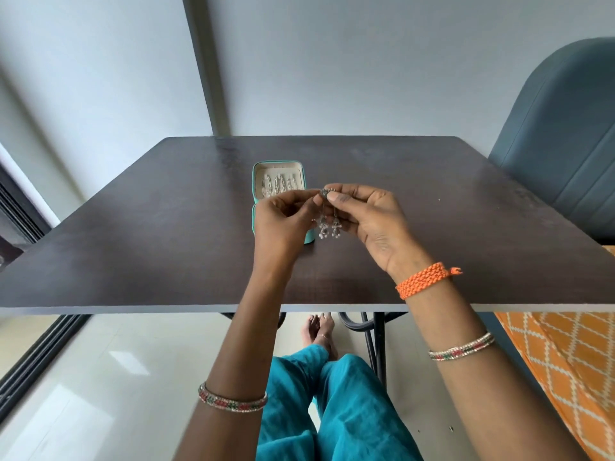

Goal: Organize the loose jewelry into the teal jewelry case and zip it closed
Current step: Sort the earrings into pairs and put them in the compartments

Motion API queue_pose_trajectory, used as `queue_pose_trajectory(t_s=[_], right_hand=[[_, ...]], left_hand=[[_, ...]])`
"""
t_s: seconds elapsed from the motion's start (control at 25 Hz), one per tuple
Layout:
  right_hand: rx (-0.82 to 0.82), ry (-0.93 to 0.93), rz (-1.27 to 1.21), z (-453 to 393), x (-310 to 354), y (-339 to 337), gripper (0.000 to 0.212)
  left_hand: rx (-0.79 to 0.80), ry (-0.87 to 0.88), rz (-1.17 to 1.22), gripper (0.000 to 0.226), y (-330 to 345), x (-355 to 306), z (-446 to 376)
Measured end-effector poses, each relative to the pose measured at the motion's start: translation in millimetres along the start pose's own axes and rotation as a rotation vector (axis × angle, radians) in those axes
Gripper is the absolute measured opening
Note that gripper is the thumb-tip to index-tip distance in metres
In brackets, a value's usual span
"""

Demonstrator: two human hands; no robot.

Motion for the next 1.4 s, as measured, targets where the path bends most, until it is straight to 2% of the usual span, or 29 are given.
queue_pose_trajectory(t_s=[0.08,0.24,0.52,0.76,0.88,0.96,1.08,1.16,1.28,1.4], right_hand=[[0.026,-0.021,-0.008,2.3,6.8,3.9,0.011],[0.122,-0.026,-0.052,9.7,15.4,19.3,0.011],[0.156,-0.002,-0.017,14.2,17.9,26.4,0.013],[0.306,0.051,-0.250,19.3,17.5,37.5,0.022],[0.329,0.053,-0.279,23.4,22.5,40.3,0.022],[0.324,0.039,-0.249,24.7,25.2,40.4,0.021],[0.317,0.014,-0.250,24.7,28.0,37.4,0.022],[0.325,0.004,-0.247,25.4,30.4,36.7,0.021],[0.330,-0.001,-0.246,26.2,33.1,34.6,0.021],[0.316,0.015,-0.229,20.7,29.3,31.5,0.019]], left_hand=[[0.049,-0.003,0.088,0.011,-0.5,1.8,-0.6],[0.237,-0.067,0.465,0.011,10.0,11.0,-0.4],[0.373,-0.162,0.591,0.020,18.5,15.5,-0.1],[0.457,-0.191,0.801,0.027,28.7,5.5,2.4],[0.563,-0.175,0.827,0.007,37.7,-2.0,4.4],[0.606,-0.176,0.818,0.015,41.3,-2.5,5.0],[0.597,-0.160,0.722,0.012,44.7,-4.6,5.5],[0.613,-0.157,0.742,0.010,48.6,-6.7,6.3],[0.669,-0.135,0.782,0.021,50.8,-8.2,5.2],[0.618,-0.158,0.743,0.008,51.5,-3.5,0.4]])
Point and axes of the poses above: each hand's wrist, its own z-axis away from the middle knuckle, its own y-axis out of the palm, x = y × z, the point moved 9 cm from there along -z, towards the middle knuckle, and after that the axes turned 14 degrees about x, right-handed, at the moved point
